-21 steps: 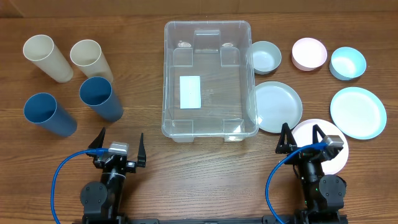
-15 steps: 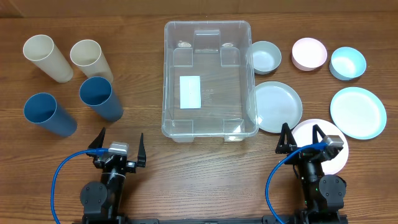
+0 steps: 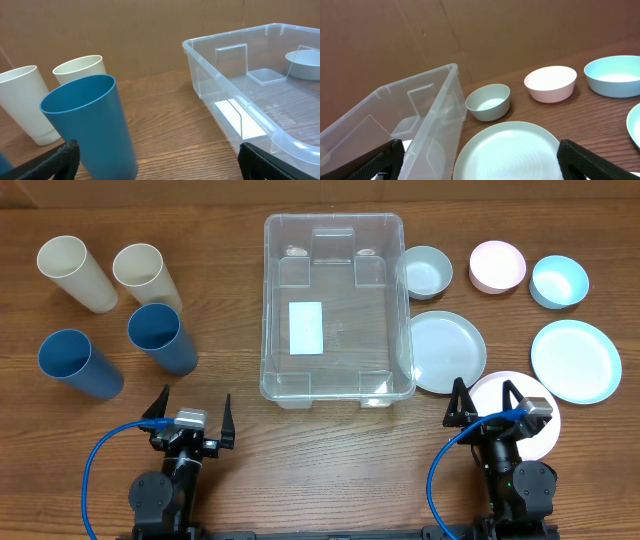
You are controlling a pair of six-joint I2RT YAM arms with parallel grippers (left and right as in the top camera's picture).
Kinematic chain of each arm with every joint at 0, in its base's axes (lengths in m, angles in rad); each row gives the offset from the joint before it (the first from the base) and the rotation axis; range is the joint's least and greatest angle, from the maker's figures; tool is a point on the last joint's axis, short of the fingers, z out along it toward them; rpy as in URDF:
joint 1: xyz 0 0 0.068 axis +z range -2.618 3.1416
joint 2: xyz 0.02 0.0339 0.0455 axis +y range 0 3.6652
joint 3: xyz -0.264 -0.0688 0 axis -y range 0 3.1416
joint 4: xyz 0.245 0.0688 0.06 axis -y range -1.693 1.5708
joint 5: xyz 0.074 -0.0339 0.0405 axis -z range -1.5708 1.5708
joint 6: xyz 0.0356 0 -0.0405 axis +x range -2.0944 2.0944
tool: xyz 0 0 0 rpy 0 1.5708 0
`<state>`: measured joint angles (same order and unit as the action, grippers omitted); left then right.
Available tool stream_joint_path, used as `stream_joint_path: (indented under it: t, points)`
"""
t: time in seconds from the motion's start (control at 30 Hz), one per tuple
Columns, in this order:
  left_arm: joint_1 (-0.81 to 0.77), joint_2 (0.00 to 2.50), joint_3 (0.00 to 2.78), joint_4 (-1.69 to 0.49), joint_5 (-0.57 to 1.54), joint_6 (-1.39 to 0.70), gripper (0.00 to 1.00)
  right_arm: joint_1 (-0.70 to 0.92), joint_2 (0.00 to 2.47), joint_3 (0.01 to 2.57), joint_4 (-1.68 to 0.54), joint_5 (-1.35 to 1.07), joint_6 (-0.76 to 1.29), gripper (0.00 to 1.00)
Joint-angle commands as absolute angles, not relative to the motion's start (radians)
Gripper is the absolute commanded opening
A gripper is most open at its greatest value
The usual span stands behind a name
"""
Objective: Pack container
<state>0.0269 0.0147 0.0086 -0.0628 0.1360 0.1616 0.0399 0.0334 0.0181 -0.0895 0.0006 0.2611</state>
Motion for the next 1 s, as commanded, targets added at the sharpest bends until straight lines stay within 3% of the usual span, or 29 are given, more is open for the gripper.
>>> stream_joint_path:
  t: [0.0, 0.63, 0.73, 0.97]
  points:
    - [0.031, 0.005, 0.005, -0.063, 0.147, 0.180, 1.00, 0.038, 0.023, 0.008, -0.080, 0.006, 0.258, 1.00]
    - [0.031, 0.005, 0.005, -0.063, 0.147, 0.180, 1.00, 0.038, 0.024, 0.041, -0.095, -0.045, 0.260, 1.00]
    - [0.031, 0.005, 0.005, -0.063, 0.147, 0.180, 1.00, 0.037, 0.066, 0.188, -0.167, -0.041, 0.216, 1.00]
    - [0.031, 0.005, 0.005, -0.063, 0.147, 0.180, 1.00, 0.037, 0.461, 0.728, -0.506, -0.008, 0.208, 1.00]
